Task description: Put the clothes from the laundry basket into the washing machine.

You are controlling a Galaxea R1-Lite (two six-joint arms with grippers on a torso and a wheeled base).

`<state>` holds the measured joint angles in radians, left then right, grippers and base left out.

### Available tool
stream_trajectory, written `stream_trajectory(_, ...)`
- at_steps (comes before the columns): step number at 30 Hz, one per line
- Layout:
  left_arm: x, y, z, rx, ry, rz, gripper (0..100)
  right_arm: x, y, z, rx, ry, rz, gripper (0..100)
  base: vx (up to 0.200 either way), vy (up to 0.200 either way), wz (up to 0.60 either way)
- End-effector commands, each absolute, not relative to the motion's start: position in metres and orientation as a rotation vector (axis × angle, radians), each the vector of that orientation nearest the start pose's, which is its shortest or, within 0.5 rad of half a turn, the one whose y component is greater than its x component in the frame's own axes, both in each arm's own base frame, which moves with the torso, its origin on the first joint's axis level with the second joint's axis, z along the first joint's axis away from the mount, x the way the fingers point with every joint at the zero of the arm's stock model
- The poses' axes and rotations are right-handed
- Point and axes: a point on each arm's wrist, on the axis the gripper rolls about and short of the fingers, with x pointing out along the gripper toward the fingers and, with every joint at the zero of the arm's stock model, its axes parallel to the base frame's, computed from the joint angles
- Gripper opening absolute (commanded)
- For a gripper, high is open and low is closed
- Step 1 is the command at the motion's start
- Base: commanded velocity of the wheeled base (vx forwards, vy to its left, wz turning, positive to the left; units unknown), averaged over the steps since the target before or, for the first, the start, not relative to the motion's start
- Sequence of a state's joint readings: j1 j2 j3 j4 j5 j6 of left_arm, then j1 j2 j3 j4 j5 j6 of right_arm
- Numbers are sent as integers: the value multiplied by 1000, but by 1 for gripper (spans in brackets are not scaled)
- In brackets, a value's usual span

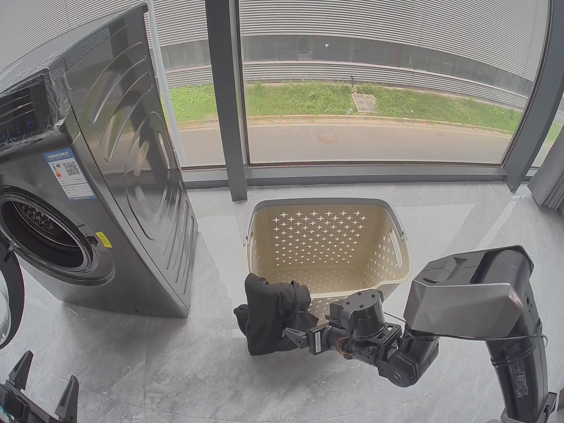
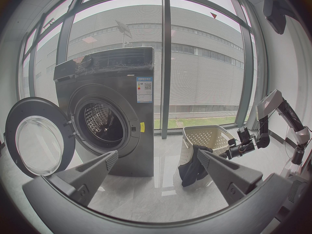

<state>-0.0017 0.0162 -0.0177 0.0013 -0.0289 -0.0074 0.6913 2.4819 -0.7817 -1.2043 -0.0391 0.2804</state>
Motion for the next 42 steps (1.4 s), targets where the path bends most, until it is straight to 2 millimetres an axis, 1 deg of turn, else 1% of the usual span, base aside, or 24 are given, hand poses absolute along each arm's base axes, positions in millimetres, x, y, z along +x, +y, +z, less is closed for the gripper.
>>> stream_trajectory(1, -23, -1, 75, -8, 2, -31, 100, 298, 251, -62, 85, 555, 574, 100, 0, 0, 0)
stream_trajectory(8, -23, -1, 75, -11, 2, -31, 100, 313, 258, -55, 123, 496, 575, 100, 0, 0, 0)
stream_trajectory(13, -23, -1, 75, -11, 2, -29, 100, 317, 263, -52, 147, 478, 578, 100, 0, 0, 0)
stream_trajectory(15, -23, -1, 75, -12, 2, -29, 100, 319, 265, -58, 148, 474, 574, 100, 0, 0, 0)
stream_trajectory(20, -23, -1, 75, -12, 2, -29, 100, 327, 268, -62, 155, 447, 561, 100, 0, 0, 0)
stream_trajectory(29, -23, -1, 75, -14, 2, -29, 100, 336, 274, -61, 166, 423, 563, 100, 0, 0, 0)
stream_trajectory(35, -23, -1, 75, -17, 2, -29, 100, 337, 281, -62, 173, 406, 577, 100, 0, 0, 0)
stream_trajectory(36, -23, -1, 75, -17, 2, -29, 100, 336, 280, -64, 172, 407, 577, 0, 0, 0, 0)
stream_trajectory(42, -23, -1, 75, -17, 2, -28, 100, 335, 280, -63, 174, 403, 578, 0, 0, 0, 0)
